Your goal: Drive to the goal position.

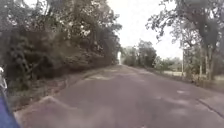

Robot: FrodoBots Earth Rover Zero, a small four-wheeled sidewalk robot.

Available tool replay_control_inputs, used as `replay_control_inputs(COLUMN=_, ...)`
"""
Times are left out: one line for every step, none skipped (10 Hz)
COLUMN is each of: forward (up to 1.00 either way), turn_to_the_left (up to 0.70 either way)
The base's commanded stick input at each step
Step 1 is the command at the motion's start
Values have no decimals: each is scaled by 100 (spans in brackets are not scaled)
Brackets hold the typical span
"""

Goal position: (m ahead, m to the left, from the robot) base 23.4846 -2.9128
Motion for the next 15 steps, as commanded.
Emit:
replay_control_inputs(forward=70, turn_to_the_left=-1)
replay_control_inputs(forward=70, turn_to_the_left=-1)
replay_control_inputs(forward=70, turn_to_the_left=-1)
replay_control_inputs(forward=70, turn_to_the_left=-1)
replay_control_inputs(forward=70, turn_to_the_left=-1)
replay_control_inputs(forward=70, turn_to_the_left=-1)
replay_control_inputs(forward=70, turn_to_the_left=-1)
replay_control_inputs(forward=70, turn_to_the_left=-1)
replay_control_inputs(forward=70, turn_to_the_left=-1)
replay_control_inputs(forward=70, turn_to_the_left=-1)
replay_control_inputs(forward=70, turn_to_the_left=-1)
replay_control_inputs(forward=70, turn_to_the_left=-1)
replay_control_inputs(forward=70, turn_to_the_left=-1)
replay_control_inputs(forward=70, turn_to_the_left=-1)
replay_control_inputs(forward=70, turn_to_the_left=-1)
